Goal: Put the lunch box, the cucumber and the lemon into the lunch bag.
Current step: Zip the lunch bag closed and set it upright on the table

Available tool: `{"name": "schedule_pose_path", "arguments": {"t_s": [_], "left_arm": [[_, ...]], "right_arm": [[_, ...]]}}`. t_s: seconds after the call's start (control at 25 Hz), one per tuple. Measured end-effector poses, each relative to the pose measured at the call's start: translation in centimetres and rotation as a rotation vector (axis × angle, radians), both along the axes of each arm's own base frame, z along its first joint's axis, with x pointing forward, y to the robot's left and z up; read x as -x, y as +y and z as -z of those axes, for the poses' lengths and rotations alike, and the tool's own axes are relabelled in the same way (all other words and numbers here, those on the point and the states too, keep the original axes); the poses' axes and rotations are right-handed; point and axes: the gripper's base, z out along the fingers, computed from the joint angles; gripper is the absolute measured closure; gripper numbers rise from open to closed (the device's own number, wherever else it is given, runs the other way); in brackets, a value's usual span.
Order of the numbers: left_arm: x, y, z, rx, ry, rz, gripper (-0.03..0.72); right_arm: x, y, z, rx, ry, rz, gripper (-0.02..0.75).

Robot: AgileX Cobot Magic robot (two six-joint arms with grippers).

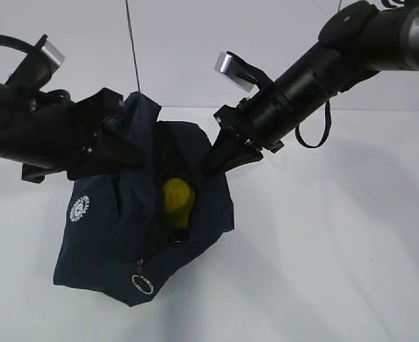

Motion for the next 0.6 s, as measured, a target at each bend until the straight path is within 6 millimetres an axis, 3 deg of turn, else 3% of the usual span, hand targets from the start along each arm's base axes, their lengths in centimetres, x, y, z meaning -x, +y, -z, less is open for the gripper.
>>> {"name": "schedule_pose_path", "arguments": {"t_s": [0.24, 0.6], "left_arm": [[0.2, -0.7, 2.1, -0.018, 0.119, 0.094, 0.678], [0.0, -0.7, 2.1, -0.019, 0.104, 0.091, 0.678]], "right_arm": [[0.2, -0.1, -0.9, -0.012, -0.050, -0.027, 0.717], [1.0, -0.3, -3.7, -0.018, -0.124, -0.044, 0.717]]}}
